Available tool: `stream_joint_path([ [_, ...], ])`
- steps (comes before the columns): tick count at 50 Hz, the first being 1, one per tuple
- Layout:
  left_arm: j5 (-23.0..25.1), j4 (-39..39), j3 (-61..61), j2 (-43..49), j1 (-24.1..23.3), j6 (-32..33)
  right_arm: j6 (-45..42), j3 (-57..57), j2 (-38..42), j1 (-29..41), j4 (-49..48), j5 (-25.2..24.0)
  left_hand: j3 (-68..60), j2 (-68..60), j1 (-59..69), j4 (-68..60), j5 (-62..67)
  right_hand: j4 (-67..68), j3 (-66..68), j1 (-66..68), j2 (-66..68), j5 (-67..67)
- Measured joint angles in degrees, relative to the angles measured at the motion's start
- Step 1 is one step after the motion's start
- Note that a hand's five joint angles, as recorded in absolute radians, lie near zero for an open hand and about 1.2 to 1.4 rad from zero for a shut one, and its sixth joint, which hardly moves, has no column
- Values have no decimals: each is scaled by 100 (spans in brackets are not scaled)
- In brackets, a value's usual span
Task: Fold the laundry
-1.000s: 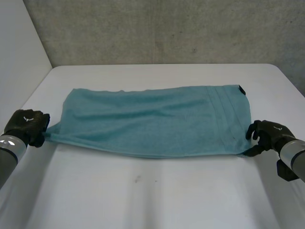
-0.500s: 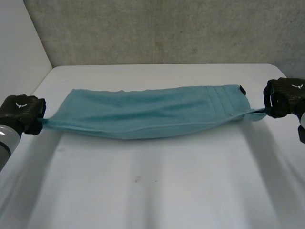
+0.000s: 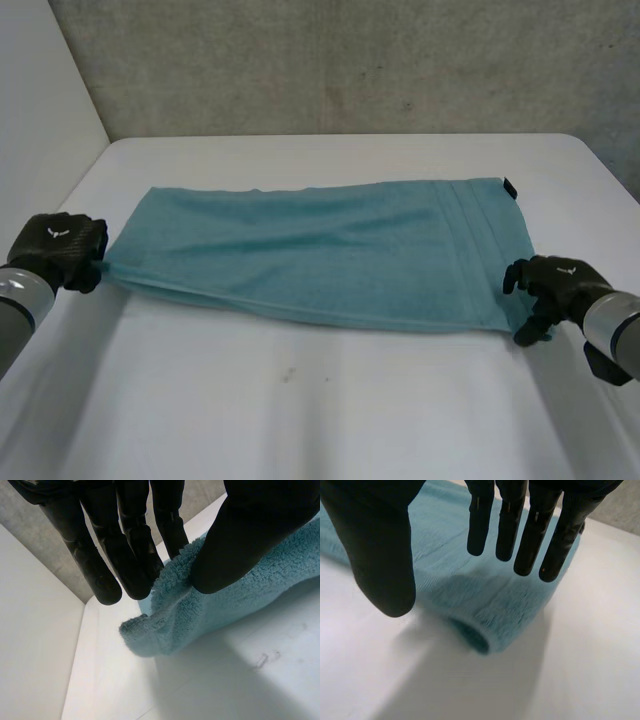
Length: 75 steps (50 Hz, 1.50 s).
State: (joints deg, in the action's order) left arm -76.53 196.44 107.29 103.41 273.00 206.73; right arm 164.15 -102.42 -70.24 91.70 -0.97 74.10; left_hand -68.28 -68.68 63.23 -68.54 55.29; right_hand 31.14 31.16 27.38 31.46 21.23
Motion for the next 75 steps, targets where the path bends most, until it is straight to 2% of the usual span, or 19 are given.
stream_joint_path([
  [19,-11,45,-167,310,41,9,-192,-709,-207,-95,-883,-191,0,-1,0,0,0,-233,-220,-184,-249,-242],
  [35,-17,61,-290,411,89,9,-374,-278,466,-106,-1193,-97,0,-2,0,0,0,414,406,265,375,295],
  [38,-17,61,-294,419,95,8,-394,-189,578,-107,-1202,-74,0,-2,0,-1,0,765,775,599,723,631],
  [39,-17,61,-295,421,96,8,-397,-172,601,-109,-1207,-69,0,-2,0,0,0,1280,1286,1092,1245,1127],
  [40,-17,61,-295,426,96,10,-407,-123,649,-123,-1238,-49,0,-2,0,-1,0,3039,3010,2499,3092,2837],
  [45,-19,37,-294,426,96,14,-412,-86,559,-161,-1391,-9,0,-2,0,0,0,3693,3640,2833,3583,3467],
  [48,-16,6,-287,403,90,14,-406,-61,148,-207,-1518,57,0,-3,0,-1,0,3712,3648,2833,3583,3467],
  [50,-13,-34,-271,350,76,11,-392,36,-498,-256,-1543,118,0,-3,0,0,0,3718,3648,2833,3583,3468],
  [53,-8,-152,-239,172,64,9,-411,249,-1114,-297,-1303,142,0,-3,0,0,0,3718,3648,2833,3583,3468],
  [56,-4,-314,-218,-13,63,7,-488,496,-1377,-322,-853,123,0,-3,0,0,0,3718,3648,2833,3583,3468],
  [61,-1,-940,-186,-451,69,15,-1018,1089,-1507,-358,575,49,0,-3,0,0,0,3717,3648,2833,3583,3468],
  [63,-1,-1298,-159,-595,65,47,-1847,1409,-1406,-365,1718,54,0,-3,0,-1,0,3719,3648,2833,3583,3491],
  [67,2,-1849,-82,-695,48,229,-2985,1606,-1206,-360,2823,143,0,-3,0,-1,0,3718,3649,2833,3583,3502],
  [71,-11,-2104,-22,-475,24,628,-3602,1614,-772,-338,3175,282,0,-3,0,-1,0,3719,3649,2833,3583,3520],
  [75,-120,-2016,-121,-10,-13,966,-3716,1634,-107,-318,3001,438,0,-3,0,-1,0,3718,3649,2833,3583,3523],
])
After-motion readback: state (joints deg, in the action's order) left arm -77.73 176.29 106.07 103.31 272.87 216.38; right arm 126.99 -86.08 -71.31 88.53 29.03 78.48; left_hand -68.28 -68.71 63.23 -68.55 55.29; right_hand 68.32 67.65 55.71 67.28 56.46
